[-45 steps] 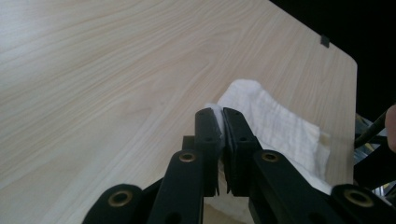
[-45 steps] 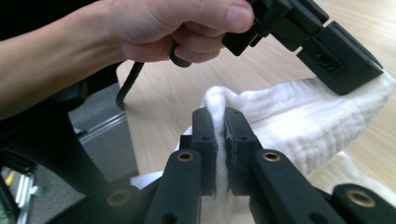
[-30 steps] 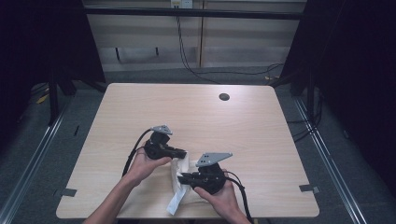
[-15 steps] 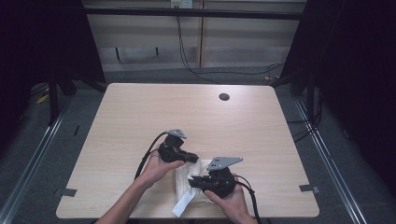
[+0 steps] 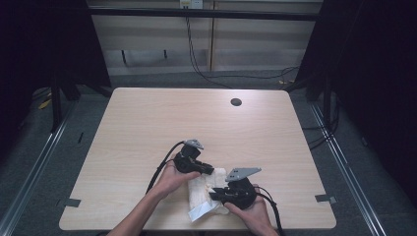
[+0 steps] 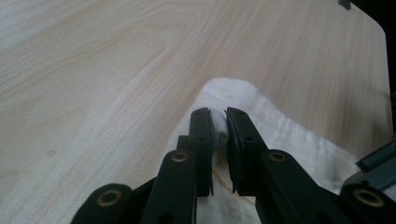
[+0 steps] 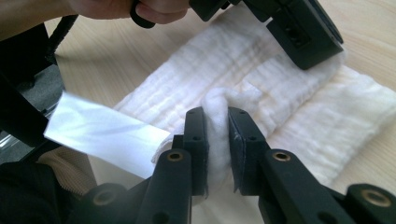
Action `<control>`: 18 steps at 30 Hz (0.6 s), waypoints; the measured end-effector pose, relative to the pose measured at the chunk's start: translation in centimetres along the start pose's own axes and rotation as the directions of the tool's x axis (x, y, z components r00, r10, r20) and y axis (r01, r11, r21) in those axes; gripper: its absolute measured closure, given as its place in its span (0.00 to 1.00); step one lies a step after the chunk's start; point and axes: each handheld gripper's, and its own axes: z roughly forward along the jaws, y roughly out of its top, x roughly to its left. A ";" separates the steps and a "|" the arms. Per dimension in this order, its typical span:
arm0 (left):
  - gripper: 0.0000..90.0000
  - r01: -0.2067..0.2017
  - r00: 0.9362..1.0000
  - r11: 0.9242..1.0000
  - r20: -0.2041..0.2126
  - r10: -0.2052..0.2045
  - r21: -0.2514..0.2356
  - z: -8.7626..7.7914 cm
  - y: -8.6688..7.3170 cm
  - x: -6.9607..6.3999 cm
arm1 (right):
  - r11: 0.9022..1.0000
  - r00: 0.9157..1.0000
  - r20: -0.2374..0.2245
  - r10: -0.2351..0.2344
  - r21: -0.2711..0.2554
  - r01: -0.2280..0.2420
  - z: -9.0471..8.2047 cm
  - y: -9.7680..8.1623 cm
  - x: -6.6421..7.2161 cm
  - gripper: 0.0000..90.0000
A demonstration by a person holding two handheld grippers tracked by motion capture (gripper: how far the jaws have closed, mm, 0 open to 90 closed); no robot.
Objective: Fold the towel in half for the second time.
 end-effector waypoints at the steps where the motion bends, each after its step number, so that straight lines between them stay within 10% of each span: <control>1: 0.89 0.009 1.000 1.000 -0.002 -0.009 -0.001 0.0 0.0 0.1 | 1.000 1.000 0.005 0.008 0.004 -0.008 -0.1 -0.1 0.0 0.86; 18: 0.50 -0.023 1.000 0.997 0.014 0.023 -0.068 -1.2 0.9 -1.2 | 1.000 0.998 0.058 0.022 0.005 -0.023 -2.7 -1.8 -1.5 0.66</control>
